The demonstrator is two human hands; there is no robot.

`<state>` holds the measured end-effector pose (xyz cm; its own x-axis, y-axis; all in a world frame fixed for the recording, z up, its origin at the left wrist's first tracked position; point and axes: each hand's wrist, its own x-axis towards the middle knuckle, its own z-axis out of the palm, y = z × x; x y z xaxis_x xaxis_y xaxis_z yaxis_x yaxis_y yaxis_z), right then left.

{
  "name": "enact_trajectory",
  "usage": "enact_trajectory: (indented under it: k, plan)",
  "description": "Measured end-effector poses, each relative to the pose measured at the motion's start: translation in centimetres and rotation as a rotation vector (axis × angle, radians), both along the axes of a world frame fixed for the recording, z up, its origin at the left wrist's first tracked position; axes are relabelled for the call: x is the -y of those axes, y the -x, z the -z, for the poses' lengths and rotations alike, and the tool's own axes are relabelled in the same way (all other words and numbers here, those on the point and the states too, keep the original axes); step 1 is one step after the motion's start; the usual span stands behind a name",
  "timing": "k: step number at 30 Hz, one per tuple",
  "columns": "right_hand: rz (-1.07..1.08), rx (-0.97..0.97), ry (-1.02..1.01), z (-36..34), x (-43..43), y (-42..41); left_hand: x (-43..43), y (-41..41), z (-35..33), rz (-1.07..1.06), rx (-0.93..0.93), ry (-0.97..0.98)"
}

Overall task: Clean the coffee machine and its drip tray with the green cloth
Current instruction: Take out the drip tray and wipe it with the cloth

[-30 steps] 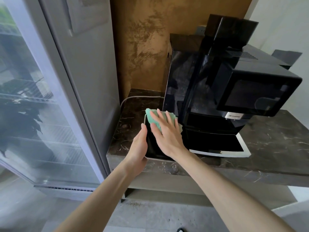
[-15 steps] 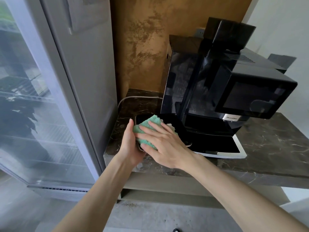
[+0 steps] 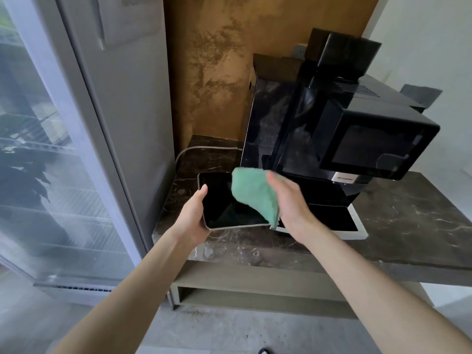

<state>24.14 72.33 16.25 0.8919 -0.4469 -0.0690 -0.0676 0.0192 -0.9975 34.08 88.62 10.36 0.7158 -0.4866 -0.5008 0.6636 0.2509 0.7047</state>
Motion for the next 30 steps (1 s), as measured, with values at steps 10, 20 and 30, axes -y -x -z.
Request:
enact_trajectory:
  k: [10, 20, 30]
  plan:
    - [0.031, 0.037, 0.923, -1.5, 2.6, -1.8, -0.3, 1.5, -0.8, 0.077, 0.131, 0.060]
    - [-0.272, -0.182, 1.412, 2.6, 0.6, -2.1, -0.4, 2.0, -1.2, -0.036, 0.123, 0.047]
    - [-0.315, -0.074, 1.405, 1.8, 0.9, -0.5, 0.0, 1.4, -2.3, -0.142, 0.149, 0.061]
